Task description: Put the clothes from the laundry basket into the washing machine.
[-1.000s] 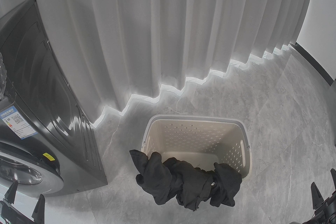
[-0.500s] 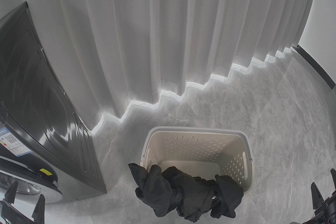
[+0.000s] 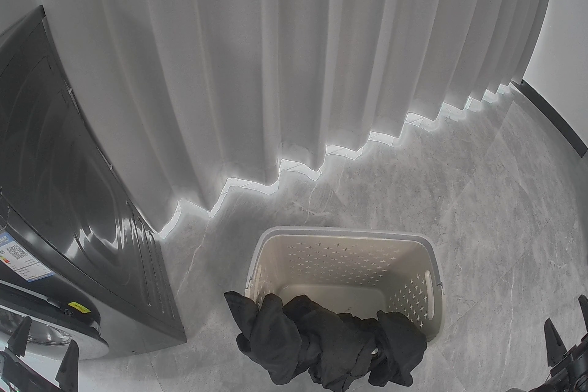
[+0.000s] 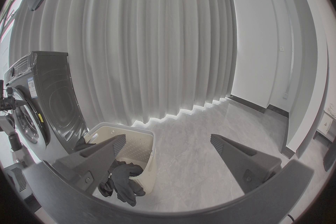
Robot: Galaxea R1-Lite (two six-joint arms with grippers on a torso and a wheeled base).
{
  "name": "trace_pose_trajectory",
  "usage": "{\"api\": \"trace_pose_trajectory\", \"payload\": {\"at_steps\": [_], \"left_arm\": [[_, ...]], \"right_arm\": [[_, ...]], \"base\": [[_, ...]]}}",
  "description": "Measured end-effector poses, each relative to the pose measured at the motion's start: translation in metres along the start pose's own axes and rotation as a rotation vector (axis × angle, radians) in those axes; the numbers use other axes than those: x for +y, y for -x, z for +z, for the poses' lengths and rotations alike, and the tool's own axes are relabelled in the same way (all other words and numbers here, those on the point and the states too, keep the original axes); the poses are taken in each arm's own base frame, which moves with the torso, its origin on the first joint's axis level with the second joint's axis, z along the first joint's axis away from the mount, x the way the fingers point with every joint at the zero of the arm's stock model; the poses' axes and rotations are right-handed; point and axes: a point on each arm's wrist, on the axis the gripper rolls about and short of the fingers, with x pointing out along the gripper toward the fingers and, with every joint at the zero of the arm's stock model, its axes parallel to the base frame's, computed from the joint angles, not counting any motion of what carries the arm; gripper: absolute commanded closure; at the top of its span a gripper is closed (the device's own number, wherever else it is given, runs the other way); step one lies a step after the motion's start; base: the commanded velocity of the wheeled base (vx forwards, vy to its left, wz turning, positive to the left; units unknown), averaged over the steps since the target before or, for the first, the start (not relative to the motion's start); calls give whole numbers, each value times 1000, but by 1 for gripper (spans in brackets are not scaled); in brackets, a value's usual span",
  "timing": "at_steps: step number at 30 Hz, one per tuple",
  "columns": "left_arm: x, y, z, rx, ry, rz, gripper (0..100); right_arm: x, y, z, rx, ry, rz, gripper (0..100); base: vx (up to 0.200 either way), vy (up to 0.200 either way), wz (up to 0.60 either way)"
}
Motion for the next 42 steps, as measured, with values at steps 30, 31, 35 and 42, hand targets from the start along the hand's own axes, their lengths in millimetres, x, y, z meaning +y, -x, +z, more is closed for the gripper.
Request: {"api": "trace_pose_trajectory", "payload": {"at_steps": [30, 31, 35, 42], "left_arm": [[0, 0, 0, 0, 0, 0, 0], [0, 0, 0, 0, 0, 0, 0], [0, 0, 0, 0, 1, 0, 0], [0, 0, 0, 0, 1, 1, 0]], "right_arm": [[0, 0, 0, 0, 0, 1, 0], [0, 0, 0, 0, 0, 1, 0], [0, 0, 0, 0, 0, 1, 0], [0, 0, 0, 0, 0, 2, 0]], "base": [[0, 0, -120], [0, 0, 0], [-100, 0, 0], [-114, 0, 0]]}}
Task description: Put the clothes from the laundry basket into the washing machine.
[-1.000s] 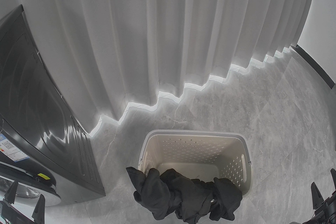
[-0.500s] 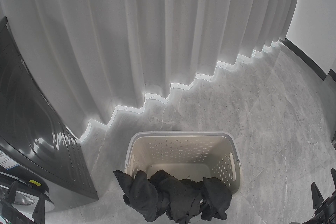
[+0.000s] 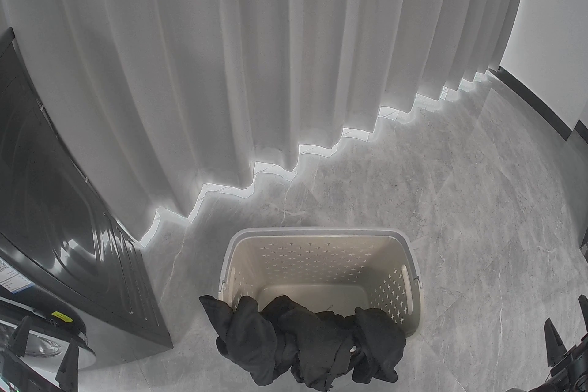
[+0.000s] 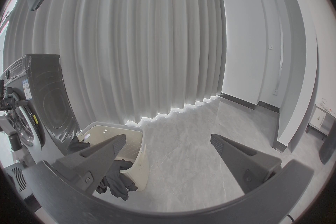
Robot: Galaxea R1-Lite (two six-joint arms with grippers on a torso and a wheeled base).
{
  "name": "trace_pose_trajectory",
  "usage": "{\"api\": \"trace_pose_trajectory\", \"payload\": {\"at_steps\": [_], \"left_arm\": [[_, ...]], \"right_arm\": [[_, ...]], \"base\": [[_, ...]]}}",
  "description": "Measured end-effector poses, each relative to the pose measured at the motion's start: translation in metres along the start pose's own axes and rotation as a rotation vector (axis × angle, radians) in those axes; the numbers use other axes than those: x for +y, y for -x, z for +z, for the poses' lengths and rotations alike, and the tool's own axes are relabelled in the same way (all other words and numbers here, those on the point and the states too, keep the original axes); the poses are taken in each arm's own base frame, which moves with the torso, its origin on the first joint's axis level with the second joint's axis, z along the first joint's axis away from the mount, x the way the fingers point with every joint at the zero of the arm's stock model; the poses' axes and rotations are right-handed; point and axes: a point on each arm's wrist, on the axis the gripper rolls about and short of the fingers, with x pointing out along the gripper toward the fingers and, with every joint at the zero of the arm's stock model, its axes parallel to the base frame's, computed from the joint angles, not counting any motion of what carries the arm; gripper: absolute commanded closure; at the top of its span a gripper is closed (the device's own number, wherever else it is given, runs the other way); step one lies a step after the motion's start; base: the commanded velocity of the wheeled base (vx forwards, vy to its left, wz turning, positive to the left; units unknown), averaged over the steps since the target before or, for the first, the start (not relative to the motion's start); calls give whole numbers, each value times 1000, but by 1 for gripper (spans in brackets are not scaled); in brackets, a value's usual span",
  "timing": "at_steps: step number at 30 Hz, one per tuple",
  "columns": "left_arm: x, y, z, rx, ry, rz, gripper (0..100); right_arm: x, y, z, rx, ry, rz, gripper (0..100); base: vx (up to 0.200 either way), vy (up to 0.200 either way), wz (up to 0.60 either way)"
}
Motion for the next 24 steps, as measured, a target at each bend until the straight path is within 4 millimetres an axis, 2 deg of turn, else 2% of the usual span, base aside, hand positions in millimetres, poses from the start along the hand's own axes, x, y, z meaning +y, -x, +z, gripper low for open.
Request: {"api": "trace_pose_trajectory", "payload": {"at_steps": [18, 21, 24], "left_arm": [[0, 0, 0, 0, -1, -1, 0], [0, 0, 0, 0, 0, -1, 0], [0, 0, 0, 0, -3, -1, 0]], "right_arm": [[0, 0, 0, 0, 0, -1, 0], [0, 0, 0, 0, 0, -1, 0], [0, 0, 0, 0, 0, 0, 0]], "base": [[0, 0, 0], [-200, 0, 0], [0, 0, 0]]}}
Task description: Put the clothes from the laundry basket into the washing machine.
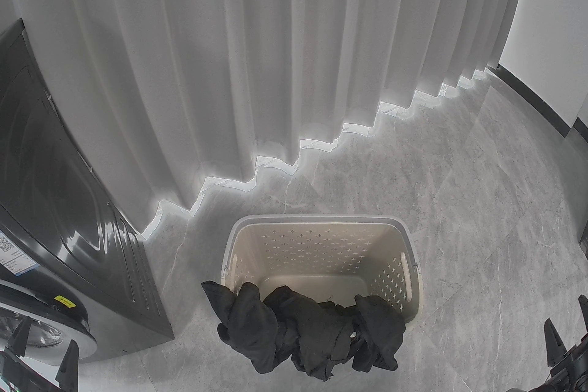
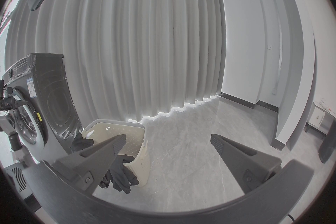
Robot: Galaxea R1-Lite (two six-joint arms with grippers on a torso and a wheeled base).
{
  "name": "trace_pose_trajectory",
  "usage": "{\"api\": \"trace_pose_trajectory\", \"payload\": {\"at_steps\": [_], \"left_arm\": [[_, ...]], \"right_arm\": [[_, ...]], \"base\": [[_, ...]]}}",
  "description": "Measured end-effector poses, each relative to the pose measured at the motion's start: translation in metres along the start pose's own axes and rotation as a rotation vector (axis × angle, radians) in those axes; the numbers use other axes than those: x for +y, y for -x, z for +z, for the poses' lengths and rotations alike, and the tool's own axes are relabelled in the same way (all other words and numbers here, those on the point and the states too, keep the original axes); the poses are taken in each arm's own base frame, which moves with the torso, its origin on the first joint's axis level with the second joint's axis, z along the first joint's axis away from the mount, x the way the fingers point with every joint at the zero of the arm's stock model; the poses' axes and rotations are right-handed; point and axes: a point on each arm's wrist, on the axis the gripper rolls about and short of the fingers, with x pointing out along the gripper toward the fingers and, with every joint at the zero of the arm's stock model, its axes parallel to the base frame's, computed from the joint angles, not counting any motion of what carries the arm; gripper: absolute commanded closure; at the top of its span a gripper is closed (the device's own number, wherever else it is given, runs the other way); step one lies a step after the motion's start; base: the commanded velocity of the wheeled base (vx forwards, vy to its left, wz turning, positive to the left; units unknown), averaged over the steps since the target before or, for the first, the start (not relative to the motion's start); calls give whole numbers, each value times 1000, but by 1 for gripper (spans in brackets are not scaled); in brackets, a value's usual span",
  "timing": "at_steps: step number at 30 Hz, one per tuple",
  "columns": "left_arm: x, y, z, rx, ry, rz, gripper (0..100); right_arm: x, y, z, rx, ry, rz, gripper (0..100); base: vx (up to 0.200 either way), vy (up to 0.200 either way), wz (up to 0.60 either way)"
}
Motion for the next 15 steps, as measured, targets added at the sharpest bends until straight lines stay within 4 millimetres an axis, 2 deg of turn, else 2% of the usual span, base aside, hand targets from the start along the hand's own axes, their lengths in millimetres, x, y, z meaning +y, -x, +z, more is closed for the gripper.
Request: {"api": "trace_pose_trajectory", "payload": {"at_steps": [10, 15], "left_arm": [[0, 0, 0, 0, 3, 1, 0], [0, 0, 0, 0, 7, 1, 0]], "right_arm": [[0, 0, 0, 0, 0, 1, 0], [0, 0, 0, 0, 0, 1, 0]], "base": [[0, 0, 0], [-200, 0, 0]]}}
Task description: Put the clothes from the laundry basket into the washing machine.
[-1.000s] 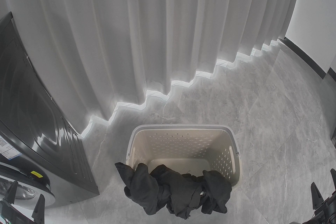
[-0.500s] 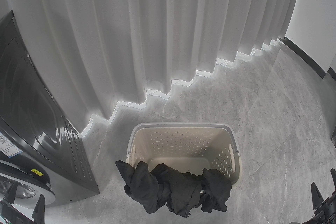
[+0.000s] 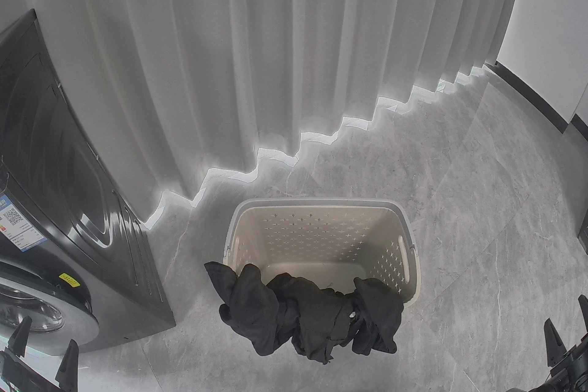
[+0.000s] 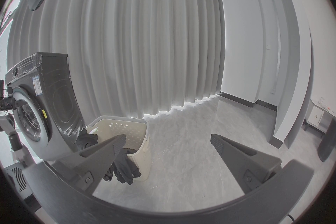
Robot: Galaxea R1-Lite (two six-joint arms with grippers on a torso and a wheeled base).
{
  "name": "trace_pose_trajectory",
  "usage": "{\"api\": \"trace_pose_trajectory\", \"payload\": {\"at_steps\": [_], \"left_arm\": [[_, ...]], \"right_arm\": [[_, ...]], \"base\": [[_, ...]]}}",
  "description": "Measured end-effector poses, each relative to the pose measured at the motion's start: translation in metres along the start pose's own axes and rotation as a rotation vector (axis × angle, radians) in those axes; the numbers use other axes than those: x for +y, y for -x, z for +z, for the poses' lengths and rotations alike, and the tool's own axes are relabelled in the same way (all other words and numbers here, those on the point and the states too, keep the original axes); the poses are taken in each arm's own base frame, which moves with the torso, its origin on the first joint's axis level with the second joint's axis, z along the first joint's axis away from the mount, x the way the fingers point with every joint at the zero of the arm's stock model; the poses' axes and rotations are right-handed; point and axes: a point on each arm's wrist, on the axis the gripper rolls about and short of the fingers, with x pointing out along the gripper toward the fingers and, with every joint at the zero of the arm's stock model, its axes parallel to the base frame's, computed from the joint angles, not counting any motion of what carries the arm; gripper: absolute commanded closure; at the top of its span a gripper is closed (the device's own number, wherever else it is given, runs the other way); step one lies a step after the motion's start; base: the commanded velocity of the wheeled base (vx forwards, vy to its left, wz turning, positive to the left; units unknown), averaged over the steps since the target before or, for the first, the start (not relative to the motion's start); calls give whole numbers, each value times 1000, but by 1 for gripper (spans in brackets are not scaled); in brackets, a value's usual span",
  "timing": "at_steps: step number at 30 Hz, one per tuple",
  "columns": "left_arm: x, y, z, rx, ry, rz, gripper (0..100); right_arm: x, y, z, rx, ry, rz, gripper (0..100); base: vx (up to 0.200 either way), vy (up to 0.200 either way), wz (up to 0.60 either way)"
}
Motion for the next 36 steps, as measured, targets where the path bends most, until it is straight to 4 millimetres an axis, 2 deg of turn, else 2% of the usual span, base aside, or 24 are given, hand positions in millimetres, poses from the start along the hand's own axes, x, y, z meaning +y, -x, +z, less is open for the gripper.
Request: {"api": "trace_pose_trajectory", "payload": {"at_steps": [6, 12, 19, 26, 36], "left_arm": [[0, 0, 0, -1, -8, 2, 0], [0, 0, 0, -1, -3, 1, 0], [0, 0, 0, -1, -6, 0, 0], [0, 0, 0, -1, -9, 0, 0], [0, 0, 0, -1, -10, 1, 0]], "right_arm": [[0, 0, 0, 0, 0, 0, 0], [0, 0, 0, 0, 0, 0, 0], [0, 0, 0, 0, -1, 0, 0], [0, 0, 0, 0, 0, -3, 0], [0, 0, 0, 0, -1, -2, 0]], "base": [[0, 0, 0], [-200, 0, 0], [0, 0, 0], [0, 0, 600], [0, 0, 0]]}}
